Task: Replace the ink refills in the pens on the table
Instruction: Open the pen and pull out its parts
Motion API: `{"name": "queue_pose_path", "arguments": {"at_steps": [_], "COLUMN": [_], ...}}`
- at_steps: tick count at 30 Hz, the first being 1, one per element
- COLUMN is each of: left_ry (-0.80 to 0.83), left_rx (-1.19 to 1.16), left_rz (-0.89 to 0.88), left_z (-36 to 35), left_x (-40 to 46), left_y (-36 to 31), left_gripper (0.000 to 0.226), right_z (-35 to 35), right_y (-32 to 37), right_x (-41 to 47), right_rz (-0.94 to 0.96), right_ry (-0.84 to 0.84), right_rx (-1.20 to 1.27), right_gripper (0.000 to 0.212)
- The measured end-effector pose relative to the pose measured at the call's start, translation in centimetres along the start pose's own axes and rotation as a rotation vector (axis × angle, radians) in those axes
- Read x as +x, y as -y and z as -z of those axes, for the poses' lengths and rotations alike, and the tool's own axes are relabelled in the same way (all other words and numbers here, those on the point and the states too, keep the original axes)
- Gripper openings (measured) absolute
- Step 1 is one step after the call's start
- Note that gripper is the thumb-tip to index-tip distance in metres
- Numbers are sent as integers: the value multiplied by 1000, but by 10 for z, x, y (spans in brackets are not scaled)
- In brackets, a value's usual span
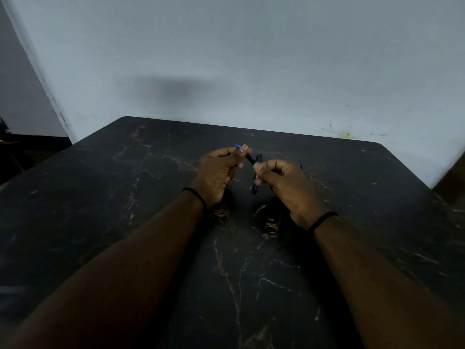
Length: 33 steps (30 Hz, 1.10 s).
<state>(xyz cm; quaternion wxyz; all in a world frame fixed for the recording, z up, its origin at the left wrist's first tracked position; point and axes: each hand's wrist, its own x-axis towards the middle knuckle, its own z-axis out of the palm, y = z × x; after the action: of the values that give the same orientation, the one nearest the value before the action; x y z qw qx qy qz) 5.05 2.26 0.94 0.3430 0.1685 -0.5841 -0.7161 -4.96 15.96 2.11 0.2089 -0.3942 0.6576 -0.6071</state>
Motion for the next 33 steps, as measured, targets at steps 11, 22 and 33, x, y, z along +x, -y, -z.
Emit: {"name": "queue_pose_path", "arguments": {"at_steps": [11, 22, 33], "left_ry": [-4, 1, -21], "left_rx": [18, 41, 63], "left_rz": [14, 23, 23], "left_z": [-2, -6, -6], "left_x": [0, -6, -3], "left_y": [0, -5, -1], "left_gripper": [22, 25, 23], "right_z": [-2, -1, -1], "right_y": [-3, 1, -1], "right_x": [2, -1, 0], "right_rz": [23, -1, -44], "right_ry": [-46, -25, 16], "right_rx": [-25, -106, -21], "right_gripper": [6, 25, 33]}}
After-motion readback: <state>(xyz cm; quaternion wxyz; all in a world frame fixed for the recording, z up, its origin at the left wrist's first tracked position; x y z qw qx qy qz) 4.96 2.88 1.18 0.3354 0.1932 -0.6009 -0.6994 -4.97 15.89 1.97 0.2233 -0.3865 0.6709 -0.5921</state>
